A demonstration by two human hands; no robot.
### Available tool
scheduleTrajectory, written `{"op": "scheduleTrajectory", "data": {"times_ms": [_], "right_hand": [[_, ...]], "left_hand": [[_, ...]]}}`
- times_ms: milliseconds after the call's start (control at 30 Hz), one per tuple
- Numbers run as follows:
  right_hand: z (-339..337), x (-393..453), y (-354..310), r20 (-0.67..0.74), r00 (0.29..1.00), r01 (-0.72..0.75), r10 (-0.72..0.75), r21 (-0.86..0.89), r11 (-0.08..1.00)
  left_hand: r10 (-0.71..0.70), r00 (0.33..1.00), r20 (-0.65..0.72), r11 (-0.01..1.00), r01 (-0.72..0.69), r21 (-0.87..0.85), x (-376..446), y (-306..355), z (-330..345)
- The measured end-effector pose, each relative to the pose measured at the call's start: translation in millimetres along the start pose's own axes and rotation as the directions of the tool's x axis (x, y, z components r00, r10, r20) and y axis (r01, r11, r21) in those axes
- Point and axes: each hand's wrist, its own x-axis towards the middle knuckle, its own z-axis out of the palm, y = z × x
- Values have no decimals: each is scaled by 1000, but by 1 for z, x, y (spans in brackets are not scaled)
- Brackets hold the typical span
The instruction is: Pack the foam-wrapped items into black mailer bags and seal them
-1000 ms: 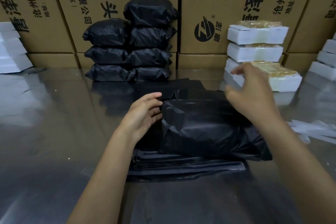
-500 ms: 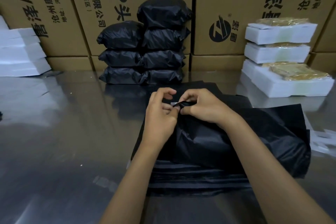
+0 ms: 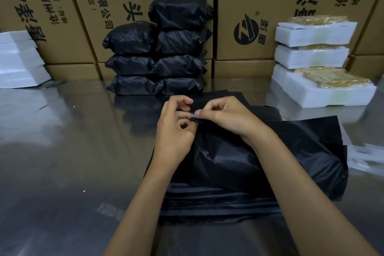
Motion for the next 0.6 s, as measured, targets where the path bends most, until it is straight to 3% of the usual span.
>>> {"op": "scheduleTrajectory", "data": {"times_ms": [233, 600], "right_hand": [[-1, -7, -1, 93, 972, 222, -216, -53, 974], [2, -6, -1, 19, 982, 187, -187, -31, 982]], "left_hand": [[40, 999, 30, 999, -41, 22, -2, 1, 1], [16, 1000, 1, 999, -16, 45, -2, 2, -1]]}}
